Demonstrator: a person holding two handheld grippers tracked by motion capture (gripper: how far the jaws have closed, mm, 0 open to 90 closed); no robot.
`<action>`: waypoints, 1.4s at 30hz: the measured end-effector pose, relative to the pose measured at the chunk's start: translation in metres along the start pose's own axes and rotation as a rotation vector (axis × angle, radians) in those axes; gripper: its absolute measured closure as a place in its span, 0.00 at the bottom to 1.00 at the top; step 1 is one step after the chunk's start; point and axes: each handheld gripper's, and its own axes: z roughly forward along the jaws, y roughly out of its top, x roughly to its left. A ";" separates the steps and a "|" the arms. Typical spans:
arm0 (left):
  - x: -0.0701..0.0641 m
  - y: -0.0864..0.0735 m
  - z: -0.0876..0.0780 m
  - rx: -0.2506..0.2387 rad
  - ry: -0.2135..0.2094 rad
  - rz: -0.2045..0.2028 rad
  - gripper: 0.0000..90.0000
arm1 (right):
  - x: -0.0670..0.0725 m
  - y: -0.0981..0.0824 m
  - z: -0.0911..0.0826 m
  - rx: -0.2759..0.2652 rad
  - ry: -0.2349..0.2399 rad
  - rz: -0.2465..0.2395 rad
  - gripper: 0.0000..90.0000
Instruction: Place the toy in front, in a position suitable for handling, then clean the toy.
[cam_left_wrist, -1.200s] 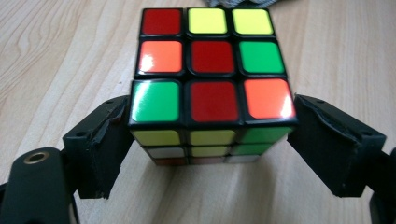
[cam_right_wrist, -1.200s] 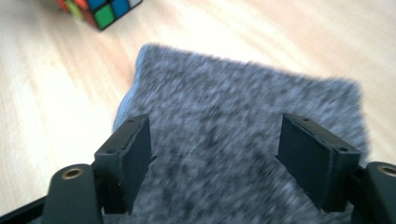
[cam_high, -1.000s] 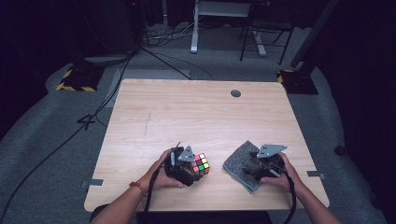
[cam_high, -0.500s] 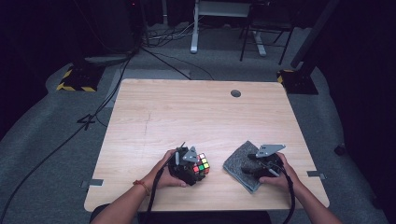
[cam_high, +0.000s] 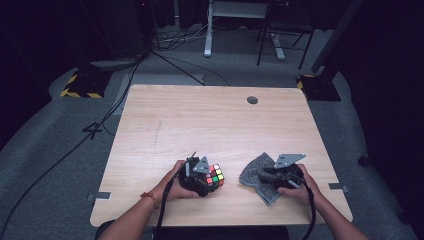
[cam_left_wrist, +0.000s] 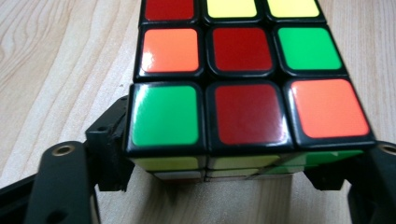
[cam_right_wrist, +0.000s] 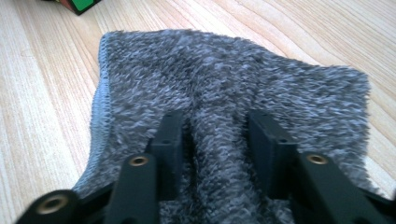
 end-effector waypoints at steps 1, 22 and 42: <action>0.001 -0.001 0.000 -0.012 -0.001 0.000 0.31 | 0.000 0.000 0.000 -0.002 -0.002 0.002 0.73; 0.003 -0.003 -0.001 -0.023 0.002 -0.005 0.37 | 0.001 -0.002 -0.006 -0.032 -0.011 -0.021 0.89; 0.004 -0.002 0.000 -0.027 -0.005 0.002 0.36 | 0.008 0.021 -0.034 -0.177 0.007 -0.052 0.89</action>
